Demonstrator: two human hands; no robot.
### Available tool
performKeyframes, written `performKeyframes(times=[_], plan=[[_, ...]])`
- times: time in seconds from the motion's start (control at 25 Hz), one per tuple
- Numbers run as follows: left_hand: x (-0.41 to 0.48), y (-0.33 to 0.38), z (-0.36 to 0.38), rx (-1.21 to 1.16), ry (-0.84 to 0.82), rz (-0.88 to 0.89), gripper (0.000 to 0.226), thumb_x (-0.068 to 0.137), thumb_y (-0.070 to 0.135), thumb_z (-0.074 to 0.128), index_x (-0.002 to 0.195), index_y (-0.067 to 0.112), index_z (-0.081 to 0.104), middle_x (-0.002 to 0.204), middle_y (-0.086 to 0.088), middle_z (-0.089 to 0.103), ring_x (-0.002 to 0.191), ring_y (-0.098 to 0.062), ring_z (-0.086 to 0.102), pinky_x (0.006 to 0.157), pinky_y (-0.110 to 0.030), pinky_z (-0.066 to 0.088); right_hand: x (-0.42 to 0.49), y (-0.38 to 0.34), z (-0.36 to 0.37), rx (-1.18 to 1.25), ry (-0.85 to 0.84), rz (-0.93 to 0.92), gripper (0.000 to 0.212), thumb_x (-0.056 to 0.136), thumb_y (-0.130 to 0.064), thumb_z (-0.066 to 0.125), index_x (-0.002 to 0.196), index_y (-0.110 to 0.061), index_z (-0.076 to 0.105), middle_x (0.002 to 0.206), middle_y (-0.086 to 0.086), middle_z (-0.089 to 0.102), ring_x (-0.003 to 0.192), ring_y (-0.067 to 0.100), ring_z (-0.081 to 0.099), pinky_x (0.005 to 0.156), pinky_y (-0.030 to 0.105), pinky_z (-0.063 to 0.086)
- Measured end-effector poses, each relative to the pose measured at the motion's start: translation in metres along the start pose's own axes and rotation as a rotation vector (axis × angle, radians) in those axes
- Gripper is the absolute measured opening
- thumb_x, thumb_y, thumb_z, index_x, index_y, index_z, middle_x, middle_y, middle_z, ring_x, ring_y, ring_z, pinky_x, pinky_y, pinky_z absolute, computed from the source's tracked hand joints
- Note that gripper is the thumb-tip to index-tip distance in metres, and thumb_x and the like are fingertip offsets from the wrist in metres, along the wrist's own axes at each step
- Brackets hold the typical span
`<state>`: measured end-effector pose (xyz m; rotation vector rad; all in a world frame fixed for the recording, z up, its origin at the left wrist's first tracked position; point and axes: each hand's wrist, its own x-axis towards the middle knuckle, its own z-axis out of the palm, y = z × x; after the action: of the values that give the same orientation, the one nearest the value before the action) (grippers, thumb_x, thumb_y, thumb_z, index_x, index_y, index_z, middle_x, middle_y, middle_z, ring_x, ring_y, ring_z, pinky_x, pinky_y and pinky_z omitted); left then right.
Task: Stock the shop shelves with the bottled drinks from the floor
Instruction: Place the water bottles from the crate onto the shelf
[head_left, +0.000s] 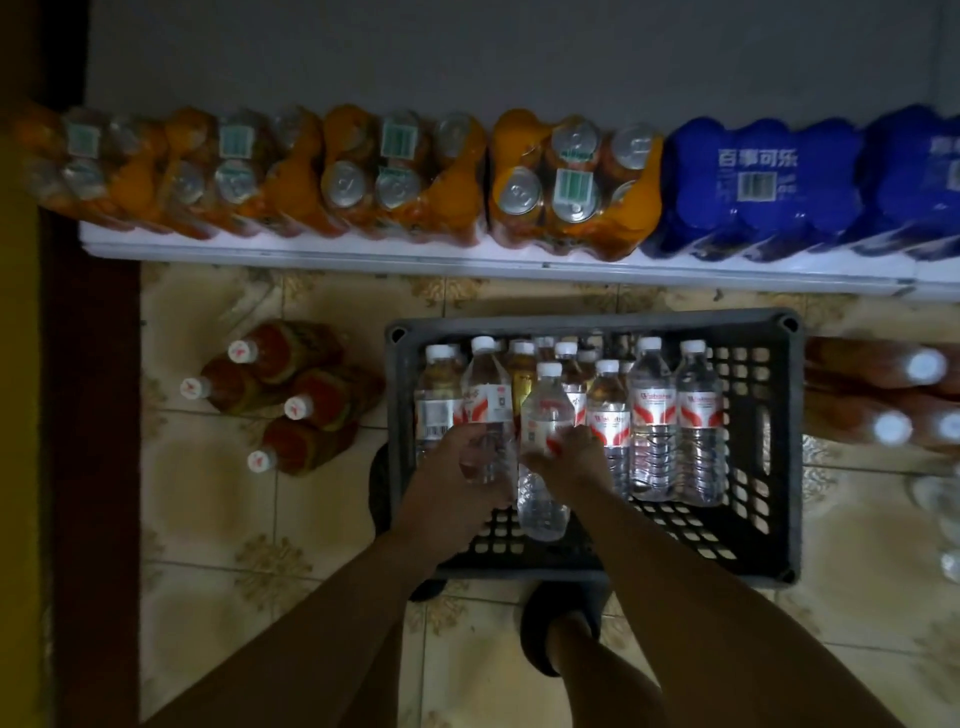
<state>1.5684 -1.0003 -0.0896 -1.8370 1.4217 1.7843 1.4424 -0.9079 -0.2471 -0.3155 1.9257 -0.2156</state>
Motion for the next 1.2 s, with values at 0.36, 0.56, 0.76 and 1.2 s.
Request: performKeyframes(times=[0.36, 0.56, 0.76, 1.2], plan=[[-0.058, 0.052, -0.035, 0.001, -0.018, 0.128, 0.057, 0.08, 0.013, 0.078, 0.127, 0.028, 0.049, 0.105, 0.016, 0.061, 0.098, 0.002, 0.06, 0.068, -0.007, 0.044, -0.125, -0.072, -0.082, 0.353, -0.118, -0.184, 0.056, 0.062, -0.041, 0.089, 0.106, -0.026, 0.059, 0.099, -0.006, 0.072, 0.091, 0.015, 0.071, 0.08, 0.042, 0.06], [-0.128, 0.098, -0.089, -0.102, -0.024, 0.279, 0.077, 0.067, 0.024, 0.087, 0.128, 0.041, 0.043, 0.112, 0.023, 0.062, 0.098, 0.012, 0.06, 0.081, -0.015, 0.052, -0.229, -0.159, -0.113, 0.455, -0.174, -0.411, 0.047, 0.072, -0.017, 0.087, 0.112, -0.02, 0.062, 0.096, -0.007, 0.075, 0.084, 0.007, 0.071, 0.068, 0.025, 0.056], [-0.18, 0.136, -0.171, -0.21, 0.055, 0.461, 0.077, 0.073, -0.003, 0.08, 0.127, 0.037, 0.041, 0.11, 0.008, 0.065, 0.099, 0.007, 0.063, 0.078, -0.013, 0.05, -0.316, -0.257, -0.111, 0.42, -0.243, -0.623, 0.06, 0.066, -0.028, 0.086, 0.12, -0.027, 0.059, 0.107, -0.012, 0.072, 0.097, 0.002, 0.067, 0.081, 0.025, 0.056], [-0.187, 0.217, -0.363, -0.3, 0.519, 0.828, 0.062, 0.074, 0.023, 0.079, 0.119, 0.05, 0.045, 0.103, 0.018, 0.064, 0.096, 0.003, 0.062, 0.079, -0.019, 0.053, -0.376, -0.498, -0.082, 0.18, -0.259, -0.85, 0.043, 0.07, -0.027, 0.087, 0.108, -0.028, 0.067, 0.096, -0.009, 0.074, 0.088, 0.011, 0.072, 0.076, 0.03, 0.061]])
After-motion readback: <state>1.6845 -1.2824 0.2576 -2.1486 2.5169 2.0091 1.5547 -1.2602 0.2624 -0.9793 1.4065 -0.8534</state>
